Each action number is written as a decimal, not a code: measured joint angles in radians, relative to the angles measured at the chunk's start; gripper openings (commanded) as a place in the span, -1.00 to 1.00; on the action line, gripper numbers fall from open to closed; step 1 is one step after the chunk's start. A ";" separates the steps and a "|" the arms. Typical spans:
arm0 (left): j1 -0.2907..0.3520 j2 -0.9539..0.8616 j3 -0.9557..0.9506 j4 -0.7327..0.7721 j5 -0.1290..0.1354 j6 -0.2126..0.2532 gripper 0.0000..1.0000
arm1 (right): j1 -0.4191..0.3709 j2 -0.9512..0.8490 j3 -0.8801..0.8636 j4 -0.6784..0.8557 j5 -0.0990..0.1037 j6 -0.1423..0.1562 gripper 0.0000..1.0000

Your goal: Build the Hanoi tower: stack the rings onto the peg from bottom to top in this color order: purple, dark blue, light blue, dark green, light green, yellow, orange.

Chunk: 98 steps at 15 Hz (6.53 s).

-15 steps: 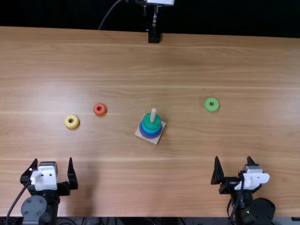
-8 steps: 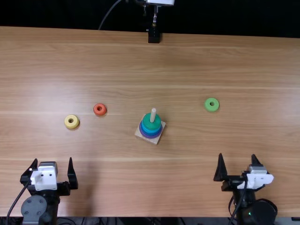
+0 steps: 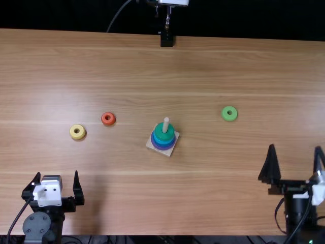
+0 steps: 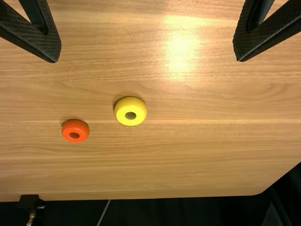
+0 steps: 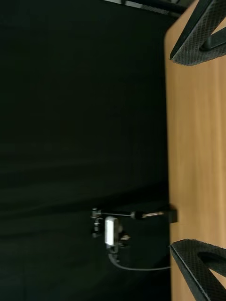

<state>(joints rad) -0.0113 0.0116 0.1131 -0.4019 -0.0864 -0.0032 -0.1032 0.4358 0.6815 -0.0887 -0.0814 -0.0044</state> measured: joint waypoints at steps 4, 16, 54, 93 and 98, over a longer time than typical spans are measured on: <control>0.000 0.000 0.000 0.000 0.000 0.001 1.00 | 0.000 0.358 0.248 -0.105 0.000 0.002 1.00; 0.000 0.000 0.000 0.000 0.000 0.000 1.00 | 0.118 1.270 0.755 -0.690 0.068 0.148 1.00; 0.000 0.000 0.000 0.000 -0.001 0.000 1.00 | 0.162 1.759 0.970 -0.685 0.143 0.193 -1.00; 0.000 0.000 0.000 0.000 -0.003 0.000 1.00 | 0.705 1.611 1.599 -1.375 0.153 0.249 -1.00; 0.000 0.000 0.000 0.000 -0.004 0.000 1.00 | 0.705 1.614 1.599 -1.376 0.153 0.250 -1.00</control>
<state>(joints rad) -0.0113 0.0116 0.1131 -0.4019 -0.0902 -0.0029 0.6022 2.0499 2.2803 -1.4651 0.0711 0.2455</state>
